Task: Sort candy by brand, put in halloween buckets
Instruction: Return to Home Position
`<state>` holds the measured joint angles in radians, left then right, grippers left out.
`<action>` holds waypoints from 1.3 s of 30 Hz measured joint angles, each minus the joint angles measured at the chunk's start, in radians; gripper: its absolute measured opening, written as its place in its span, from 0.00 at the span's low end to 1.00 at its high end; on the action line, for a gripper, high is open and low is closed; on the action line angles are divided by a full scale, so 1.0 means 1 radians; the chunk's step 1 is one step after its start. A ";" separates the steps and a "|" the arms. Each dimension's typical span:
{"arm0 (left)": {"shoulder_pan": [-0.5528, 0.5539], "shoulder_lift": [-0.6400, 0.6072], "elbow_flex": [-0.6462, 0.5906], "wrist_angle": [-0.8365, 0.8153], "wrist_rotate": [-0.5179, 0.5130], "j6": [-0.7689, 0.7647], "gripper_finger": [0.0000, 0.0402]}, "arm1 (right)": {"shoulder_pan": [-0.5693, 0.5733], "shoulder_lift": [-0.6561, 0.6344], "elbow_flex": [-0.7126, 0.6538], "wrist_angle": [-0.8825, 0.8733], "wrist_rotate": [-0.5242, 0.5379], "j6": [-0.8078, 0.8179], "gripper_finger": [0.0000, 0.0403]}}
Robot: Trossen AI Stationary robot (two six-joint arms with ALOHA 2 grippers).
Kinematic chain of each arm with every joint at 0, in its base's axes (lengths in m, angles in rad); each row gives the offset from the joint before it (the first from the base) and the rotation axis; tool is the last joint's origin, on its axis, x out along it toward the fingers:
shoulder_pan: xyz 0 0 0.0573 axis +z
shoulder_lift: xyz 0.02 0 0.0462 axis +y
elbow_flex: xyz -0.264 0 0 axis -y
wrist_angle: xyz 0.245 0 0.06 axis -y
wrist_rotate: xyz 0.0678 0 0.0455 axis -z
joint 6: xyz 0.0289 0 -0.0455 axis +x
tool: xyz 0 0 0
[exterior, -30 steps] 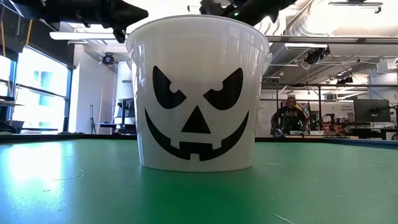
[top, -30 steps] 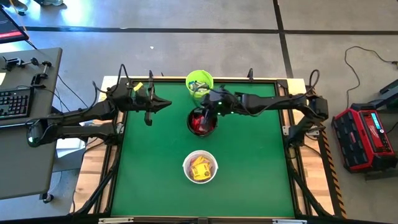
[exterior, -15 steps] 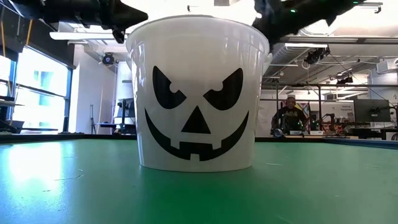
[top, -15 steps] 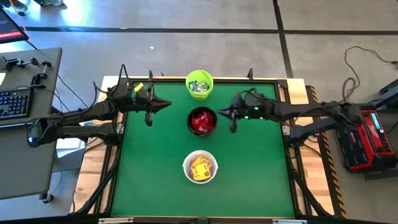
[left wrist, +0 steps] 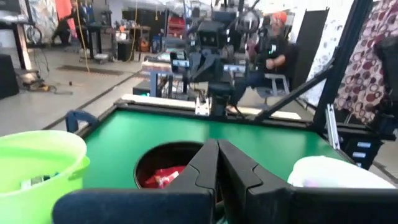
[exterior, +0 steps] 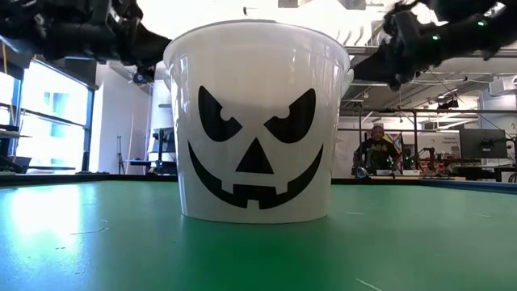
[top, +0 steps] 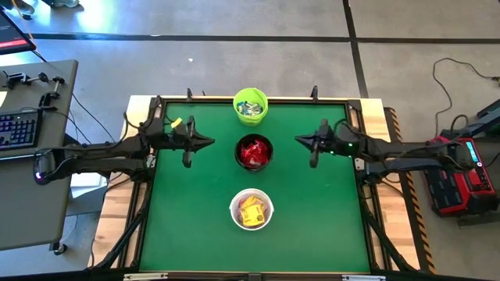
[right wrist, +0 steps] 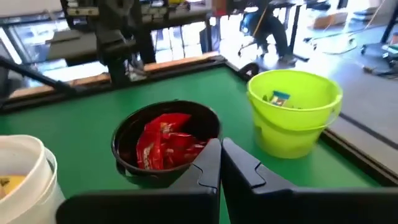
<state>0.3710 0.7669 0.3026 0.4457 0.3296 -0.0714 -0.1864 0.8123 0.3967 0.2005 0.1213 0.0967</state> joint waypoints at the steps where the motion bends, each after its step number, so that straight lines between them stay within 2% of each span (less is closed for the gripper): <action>1: -0.001 -0.013 -0.011 0.009 0.000 -0.002 0.00 | 0.000 -0.032 -0.019 0.000 0.016 0.001 0.00; 5: -0.001 -0.081 -0.066 0.007 -0.012 0.002 0.00 | 0.017 -0.156 -0.092 0.004 0.106 0.003 0.00; 13: -0.001 -0.236 -0.138 -0.042 -0.063 -0.013 0.00 | 0.023 -0.325 -0.220 0.014 0.141 0.030 0.00; 18: 0.010 -0.362 -0.138 -0.190 -0.081 0.004 0.00 | 0.023 -0.450 -0.265 -0.003 0.164 0.030 0.00; 24: 0.037 -0.547 -0.138 -0.418 -0.113 -0.006 0.00 | 0.023 -0.574 -0.271 -0.111 0.163 0.027 0.00; 31: 0.043 -0.754 -0.139 -0.523 -0.210 -0.031 0.00 | 0.023 -0.668 -0.279 -0.208 0.160 0.034 0.00; 35: 0.042 -0.762 -0.167 -0.528 -0.236 -0.056 0.00 | 0.023 -0.720 -0.346 -0.179 0.159 0.040 0.00; 39: 0.041 -0.764 -0.235 -0.447 -0.237 -0.099 0.00 | 0.023 -0.758 -0.386 -0.148 0.128 0.049 0.00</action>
<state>0.4122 0.0032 0.0680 -0.0011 0.0922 -0.1704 -0.1631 0.0545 0.0107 0.0523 0.2490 0.1453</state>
